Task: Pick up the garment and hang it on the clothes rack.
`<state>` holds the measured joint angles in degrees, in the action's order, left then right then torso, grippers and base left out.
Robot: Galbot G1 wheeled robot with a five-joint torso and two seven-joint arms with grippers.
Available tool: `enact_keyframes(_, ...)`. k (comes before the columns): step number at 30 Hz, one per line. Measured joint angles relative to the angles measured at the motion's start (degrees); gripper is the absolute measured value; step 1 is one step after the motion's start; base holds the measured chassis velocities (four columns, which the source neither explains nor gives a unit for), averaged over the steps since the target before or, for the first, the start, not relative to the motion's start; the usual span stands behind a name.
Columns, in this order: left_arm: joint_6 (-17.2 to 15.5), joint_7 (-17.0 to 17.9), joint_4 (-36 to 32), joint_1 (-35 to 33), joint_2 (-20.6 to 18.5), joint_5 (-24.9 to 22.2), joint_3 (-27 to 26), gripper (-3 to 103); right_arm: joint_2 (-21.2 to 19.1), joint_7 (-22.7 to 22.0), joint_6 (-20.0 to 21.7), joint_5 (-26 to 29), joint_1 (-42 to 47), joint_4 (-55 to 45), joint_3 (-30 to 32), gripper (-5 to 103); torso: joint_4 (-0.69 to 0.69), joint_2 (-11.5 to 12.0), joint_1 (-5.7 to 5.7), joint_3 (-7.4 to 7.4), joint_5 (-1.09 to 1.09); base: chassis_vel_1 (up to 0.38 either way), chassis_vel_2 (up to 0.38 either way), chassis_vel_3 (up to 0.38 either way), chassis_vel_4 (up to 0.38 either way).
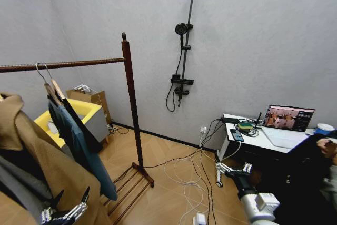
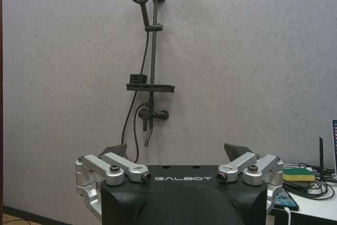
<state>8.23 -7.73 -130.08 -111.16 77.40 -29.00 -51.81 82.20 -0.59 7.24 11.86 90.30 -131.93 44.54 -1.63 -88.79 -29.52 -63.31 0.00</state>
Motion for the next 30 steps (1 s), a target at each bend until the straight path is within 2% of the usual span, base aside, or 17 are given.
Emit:
enact_keyframes(13,0.0,0.0,0.0,0.0,0.0,0.0,0.0,100,0.4,0.0,-0.9,-1.3,1.1,0.3,-1.8,100,0.00,0.0,0.00,0.00,0.00,-0.013,-0.097,-0.095,-0.007)
enact_keyframes(16,0.0,0.0,0.0,0.0,0.0,0.0,0.0,100,0.5,0.0,-1.4,-1.6,1.7,0.3,-2.4,100,-0.04,0.0,-0.01,0.00,0.00,-0.030,-0.138,-0.111,-0.043)
enact_keyframes(21,0.0,0.0,0.0,0.0,0.0,0.0,0.0,100,0.8,0.0,-1.7,-2.0,1.9,0.3,-3.3,100,0.00,0.0,0.00,0.00,0.00,0.026,-0.070,-0.068,0.018)
enact_keyframes(30,0.0,0.0,0.0,0.0,0.0,0.0,0.0,100,0.9,0.0,-2.3,-2.2,2.6,0.1,-3.9,100,-0.01,0.0,0.00,0.00,-0.01,0.052,-0.029,-0.050,0.045)
